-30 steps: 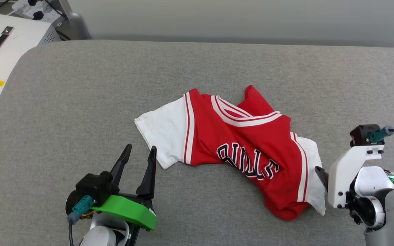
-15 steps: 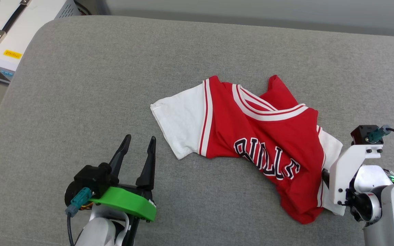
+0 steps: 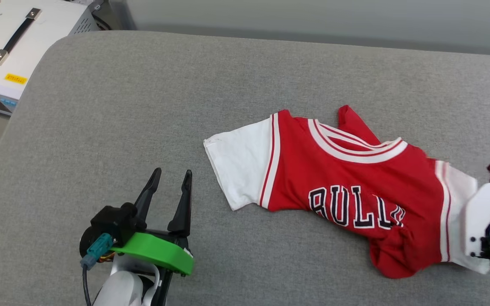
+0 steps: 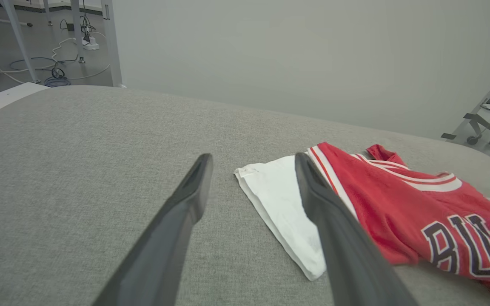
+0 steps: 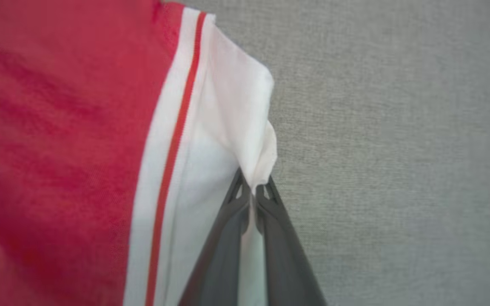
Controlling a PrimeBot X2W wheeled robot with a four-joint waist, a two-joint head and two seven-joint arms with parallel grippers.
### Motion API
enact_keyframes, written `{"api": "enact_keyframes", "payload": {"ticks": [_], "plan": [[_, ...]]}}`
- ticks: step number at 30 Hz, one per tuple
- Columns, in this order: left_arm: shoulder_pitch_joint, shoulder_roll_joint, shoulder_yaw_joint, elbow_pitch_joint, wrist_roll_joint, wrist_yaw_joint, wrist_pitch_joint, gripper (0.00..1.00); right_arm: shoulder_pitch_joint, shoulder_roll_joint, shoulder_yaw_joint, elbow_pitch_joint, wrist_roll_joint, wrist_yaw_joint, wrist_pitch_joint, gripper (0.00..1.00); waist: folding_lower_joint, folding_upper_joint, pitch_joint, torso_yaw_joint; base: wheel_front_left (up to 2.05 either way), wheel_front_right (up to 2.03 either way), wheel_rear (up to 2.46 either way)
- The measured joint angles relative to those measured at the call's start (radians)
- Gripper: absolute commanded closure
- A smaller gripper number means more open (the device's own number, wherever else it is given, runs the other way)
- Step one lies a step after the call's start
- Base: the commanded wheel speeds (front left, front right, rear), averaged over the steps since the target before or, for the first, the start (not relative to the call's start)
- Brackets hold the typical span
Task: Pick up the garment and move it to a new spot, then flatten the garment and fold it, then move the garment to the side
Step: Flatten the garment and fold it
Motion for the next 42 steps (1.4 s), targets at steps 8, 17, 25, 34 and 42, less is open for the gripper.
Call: {"api": "enact_keyframes", "payload": {"ticks": [8,17,25,34,42], "plan": [[0.0,0.0,-0.003,0.002,0.0,0.0,0.0,0.0,0.015,-0.063,-0.05,0.022,-0.064,0.0,-0.04,0.19,0.0,0.0,-0.013,-0.029,0.0,0.0,0.0],[0.007,0.001,-0.002,0.011,0.0,0.0,0.0,0.0,-0.006,-0.019,-0.08,0.018,-0.09,-0.001,-0.287,0.0,0.0,0.0,-0.047,-0.055,0.0,0.0,0.0],[0.039,-0.001,0.013,0.003,-0.009,0.0,0.0,0.0,0.053,0.055,-0.052,-0.115,-0.018,-0.001,-0.649,0.0,0.0,0.0,-0.098,-0.097,0.0,0.0,0.0],[0.046,0.0,0.024,-0.026,-0.026,0.0,0.0,0.0,0.145,0.123,0.004,-0.156,0.062,-0.001,-0.961,0.0,0.0,0.0,-0.103,-0.154,0.0,0.0,0.0],[-0.043,0.105,-0.057,0.053,-0.108,0.0,0.088,0.0,0.15,0.129,0.015,-0.149,0.079,-0.001,-1.008,0.0,0.0,0.0,-0.07,-0.194,0.0,0.0,0.0]]}}
